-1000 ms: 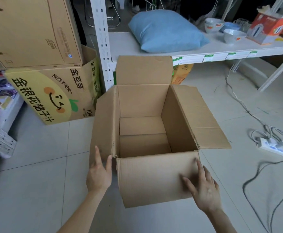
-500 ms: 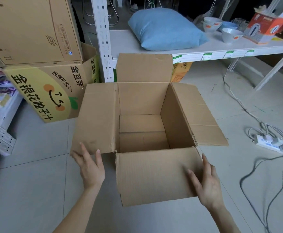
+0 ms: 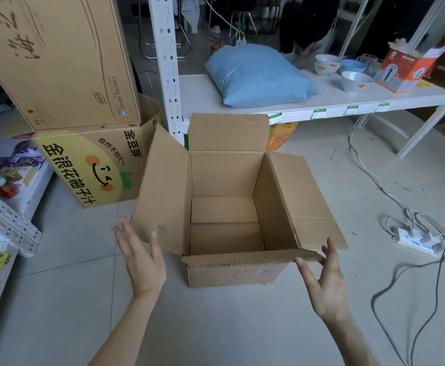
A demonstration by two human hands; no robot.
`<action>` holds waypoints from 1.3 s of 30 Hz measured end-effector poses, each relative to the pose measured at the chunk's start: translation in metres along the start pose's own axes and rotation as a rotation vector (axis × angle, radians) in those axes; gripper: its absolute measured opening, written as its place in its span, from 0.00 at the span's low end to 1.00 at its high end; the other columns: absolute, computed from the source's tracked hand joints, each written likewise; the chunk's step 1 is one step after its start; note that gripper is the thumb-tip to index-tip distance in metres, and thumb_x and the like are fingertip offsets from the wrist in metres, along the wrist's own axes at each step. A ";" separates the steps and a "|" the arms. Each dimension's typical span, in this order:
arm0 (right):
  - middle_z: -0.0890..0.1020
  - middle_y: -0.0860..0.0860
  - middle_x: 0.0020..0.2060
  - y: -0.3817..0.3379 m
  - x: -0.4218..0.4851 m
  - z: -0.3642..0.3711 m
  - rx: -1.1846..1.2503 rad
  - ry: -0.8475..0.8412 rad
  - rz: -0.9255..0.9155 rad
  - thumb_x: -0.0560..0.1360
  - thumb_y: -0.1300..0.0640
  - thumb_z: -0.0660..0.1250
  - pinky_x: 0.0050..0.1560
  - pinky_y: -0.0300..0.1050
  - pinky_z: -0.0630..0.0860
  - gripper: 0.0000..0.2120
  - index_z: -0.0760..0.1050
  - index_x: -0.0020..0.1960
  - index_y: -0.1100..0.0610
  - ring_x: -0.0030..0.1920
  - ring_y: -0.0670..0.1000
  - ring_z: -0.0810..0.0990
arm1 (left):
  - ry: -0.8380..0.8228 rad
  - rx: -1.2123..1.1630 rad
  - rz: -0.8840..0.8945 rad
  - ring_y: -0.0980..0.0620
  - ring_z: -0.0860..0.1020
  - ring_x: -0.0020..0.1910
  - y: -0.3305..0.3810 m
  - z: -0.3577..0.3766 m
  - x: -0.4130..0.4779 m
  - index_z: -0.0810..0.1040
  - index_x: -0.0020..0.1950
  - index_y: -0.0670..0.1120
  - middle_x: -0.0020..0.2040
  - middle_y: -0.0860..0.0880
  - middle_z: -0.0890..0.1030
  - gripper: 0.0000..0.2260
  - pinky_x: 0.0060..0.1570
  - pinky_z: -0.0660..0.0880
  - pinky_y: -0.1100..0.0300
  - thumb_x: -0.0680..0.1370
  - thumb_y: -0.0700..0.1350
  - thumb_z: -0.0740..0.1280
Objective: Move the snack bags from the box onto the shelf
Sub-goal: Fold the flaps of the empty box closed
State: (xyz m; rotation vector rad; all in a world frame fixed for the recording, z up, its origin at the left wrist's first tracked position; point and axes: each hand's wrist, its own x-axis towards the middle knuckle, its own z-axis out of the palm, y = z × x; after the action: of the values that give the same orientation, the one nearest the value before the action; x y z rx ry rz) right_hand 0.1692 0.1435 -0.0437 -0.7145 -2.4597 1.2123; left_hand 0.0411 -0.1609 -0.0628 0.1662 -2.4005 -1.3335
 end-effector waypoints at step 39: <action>0.61 0.49 0.76 0.046 0.129 0.046 -0.486 -0.235 -0.086 0.62 0.21 0.40 0.74 0.62 0.39 0.53 0.44 0.79 0.49 0.78 0.48 0.52 | -0.523 -0.185 0.072 0.58 0.57 0.76 0.048 0.106 -0.013 0.52 0.80 0.55 0.77 0.60 0.58 0.37 0.74 0.54 0.60 0.74 0.72 0.47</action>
State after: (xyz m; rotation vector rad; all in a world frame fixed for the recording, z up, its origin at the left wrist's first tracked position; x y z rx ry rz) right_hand 0.0540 0.2095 -0.1015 -0.5983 -2.9910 0.6998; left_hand 0.0153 -0.0469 -0.0761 -0.3607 -2.6330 -1.7214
